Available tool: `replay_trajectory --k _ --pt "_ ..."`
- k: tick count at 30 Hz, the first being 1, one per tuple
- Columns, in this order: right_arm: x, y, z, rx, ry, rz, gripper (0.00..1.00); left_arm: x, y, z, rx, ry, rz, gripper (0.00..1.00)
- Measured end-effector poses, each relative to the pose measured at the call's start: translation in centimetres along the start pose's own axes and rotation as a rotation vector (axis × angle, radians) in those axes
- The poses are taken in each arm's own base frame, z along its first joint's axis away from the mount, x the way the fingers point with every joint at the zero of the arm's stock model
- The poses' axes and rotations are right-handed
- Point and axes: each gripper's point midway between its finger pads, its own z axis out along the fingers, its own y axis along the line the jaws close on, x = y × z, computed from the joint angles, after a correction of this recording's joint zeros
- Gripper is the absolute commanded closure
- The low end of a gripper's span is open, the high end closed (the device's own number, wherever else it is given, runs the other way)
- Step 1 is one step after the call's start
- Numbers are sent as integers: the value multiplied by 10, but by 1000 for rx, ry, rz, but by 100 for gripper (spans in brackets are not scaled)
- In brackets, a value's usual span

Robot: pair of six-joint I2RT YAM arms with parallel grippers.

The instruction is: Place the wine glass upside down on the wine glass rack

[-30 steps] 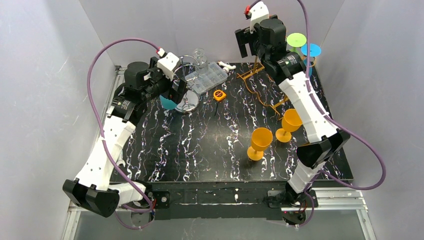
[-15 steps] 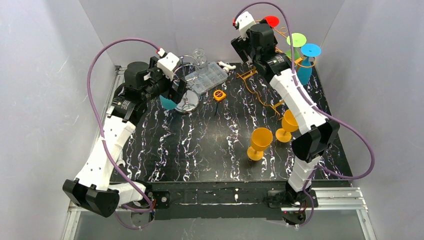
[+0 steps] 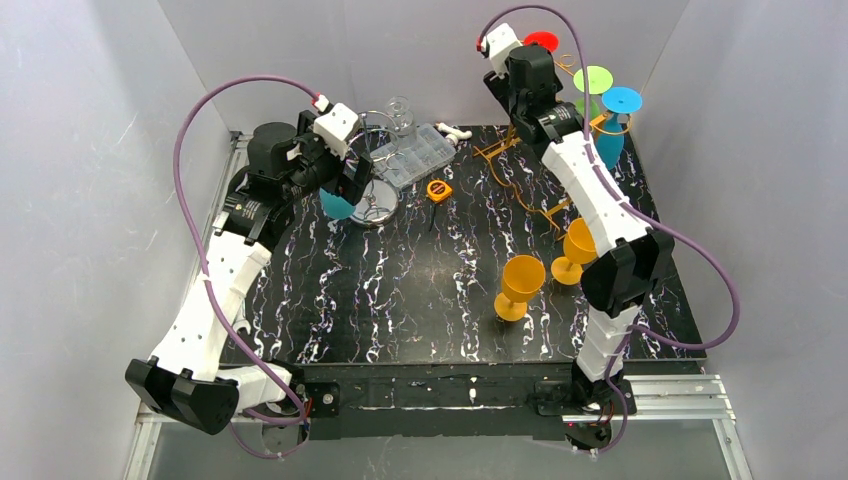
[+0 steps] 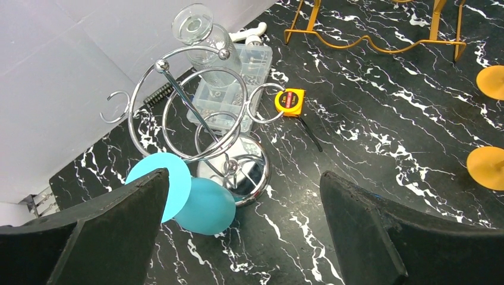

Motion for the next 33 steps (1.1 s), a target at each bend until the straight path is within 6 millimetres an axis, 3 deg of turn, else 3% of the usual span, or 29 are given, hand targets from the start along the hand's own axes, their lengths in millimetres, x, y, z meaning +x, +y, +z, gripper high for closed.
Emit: replay_trajectory --k 4,9,15,23,28,32,33 --pt "2 -5 4 27 5 -3 32 -2 2 1 -5 -7 7 2" --pt "16 10 13 7 38 -29 33 -3 3 1 -10 -13 15 2" --pt "33 19 26 24 90 -48 49 -3 4 6 -10 -12 17 2" --pt "35 17 26 61 70 -20 61 0 5 8 -11 -5 16 2" --pt "34 29 9 -40 3 -10 56 0 6 8 -17 -3 16 2" --pt "22 25 -26 -112 -105 3 69 0 6 8 -20 -2 16 2" --pt "20 22 -36 -119 -132 2 59 0 6 8 -21 -3 16 2"
